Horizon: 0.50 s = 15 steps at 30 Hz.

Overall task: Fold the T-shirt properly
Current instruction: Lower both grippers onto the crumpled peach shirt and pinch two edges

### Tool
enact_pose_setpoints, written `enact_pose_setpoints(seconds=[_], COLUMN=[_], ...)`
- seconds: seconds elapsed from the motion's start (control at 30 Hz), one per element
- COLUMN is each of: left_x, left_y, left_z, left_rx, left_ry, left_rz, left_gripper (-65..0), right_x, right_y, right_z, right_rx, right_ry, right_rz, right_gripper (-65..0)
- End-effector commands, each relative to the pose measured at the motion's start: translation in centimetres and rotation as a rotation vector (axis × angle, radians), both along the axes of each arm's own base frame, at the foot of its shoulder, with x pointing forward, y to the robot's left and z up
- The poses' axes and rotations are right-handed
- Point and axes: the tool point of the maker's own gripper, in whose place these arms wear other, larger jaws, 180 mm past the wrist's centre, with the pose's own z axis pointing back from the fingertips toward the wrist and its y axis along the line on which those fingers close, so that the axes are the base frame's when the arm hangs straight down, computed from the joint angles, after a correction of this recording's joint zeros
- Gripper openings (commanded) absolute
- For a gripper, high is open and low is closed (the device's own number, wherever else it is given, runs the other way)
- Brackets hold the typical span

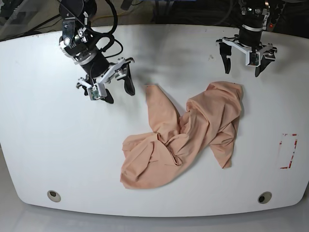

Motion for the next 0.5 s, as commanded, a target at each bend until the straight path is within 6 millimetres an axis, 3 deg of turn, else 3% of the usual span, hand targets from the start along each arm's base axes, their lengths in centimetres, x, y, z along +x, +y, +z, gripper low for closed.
enact_pose_setpoints(seconds=[0.0,0.4,0.47], left_x=[0.5,1.3,1.3], left_y=[0.2,3.4,4.1], left_z=[1.1,2.4,2.7], left_rx=[0.008,0.063,0.076], left_ry=[-0.040,-0.082,-0.086], left_rz=[-0.001,0.067,0.082], left_gripper=[-10.8,-10.8,-10.8], right_x=[1.0,6.0,7.0], right_y=[1.1,9.0,9.6], right_z=[0.9,0.1,-0.3], right_rx=[0.025,0.087,0.087], right_ry=[-0.032,-0.013,0.000], right_rz=[0.030,0.200,0.212], right_gripper=[-23.1,-22.7,-22.7])
